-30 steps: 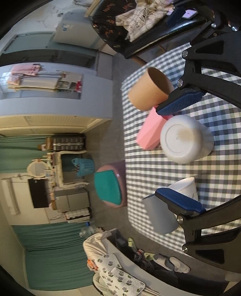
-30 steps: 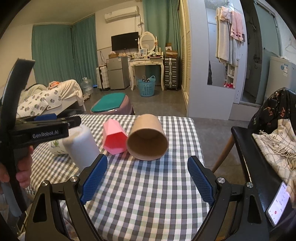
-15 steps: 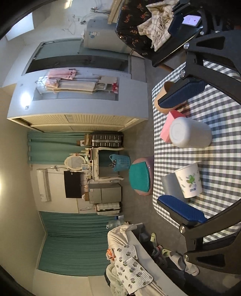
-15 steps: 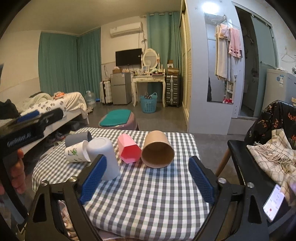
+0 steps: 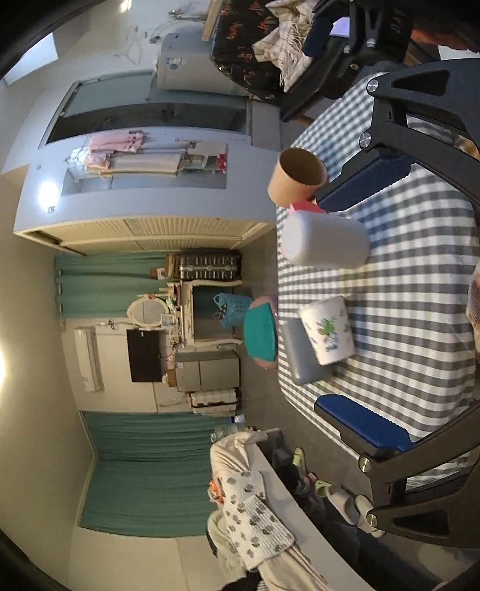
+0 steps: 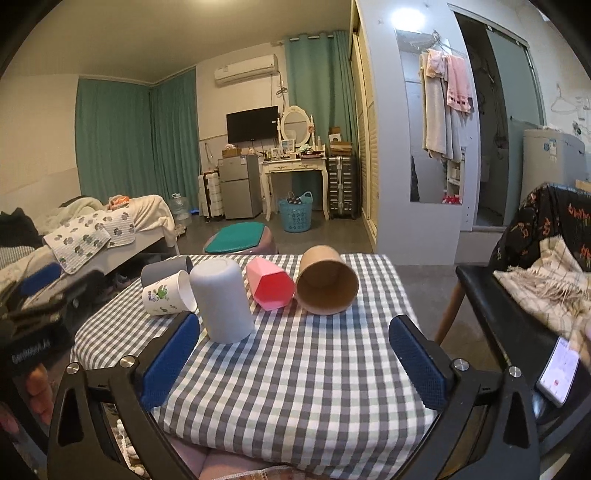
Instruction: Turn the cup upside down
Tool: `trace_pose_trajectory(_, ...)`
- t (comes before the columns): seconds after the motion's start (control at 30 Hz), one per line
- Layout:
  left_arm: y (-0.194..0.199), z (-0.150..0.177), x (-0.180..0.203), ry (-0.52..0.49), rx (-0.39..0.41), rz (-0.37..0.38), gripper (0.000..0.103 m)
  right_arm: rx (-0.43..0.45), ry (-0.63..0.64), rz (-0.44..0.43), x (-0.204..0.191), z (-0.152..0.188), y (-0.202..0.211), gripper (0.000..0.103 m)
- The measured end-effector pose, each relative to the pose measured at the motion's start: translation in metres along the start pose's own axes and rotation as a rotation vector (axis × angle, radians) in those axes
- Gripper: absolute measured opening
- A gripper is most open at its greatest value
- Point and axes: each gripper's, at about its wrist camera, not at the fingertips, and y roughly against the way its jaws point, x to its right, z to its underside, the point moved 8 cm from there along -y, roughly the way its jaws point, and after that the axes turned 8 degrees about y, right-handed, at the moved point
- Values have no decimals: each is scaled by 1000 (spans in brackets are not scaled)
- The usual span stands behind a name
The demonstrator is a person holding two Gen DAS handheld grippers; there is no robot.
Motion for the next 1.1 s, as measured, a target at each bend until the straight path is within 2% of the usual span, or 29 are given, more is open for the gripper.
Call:
trace_pose_trajectory(0.9, 3, 12, -19, 63, -43, -3, 103, -18, 44, 21, -17, 4, -1, 103)
trace_pose_trajectory(1.1, 3, 12, -23, 70, -32, -8, 103, -26, 42, 19, -16, 6, -4, 103)
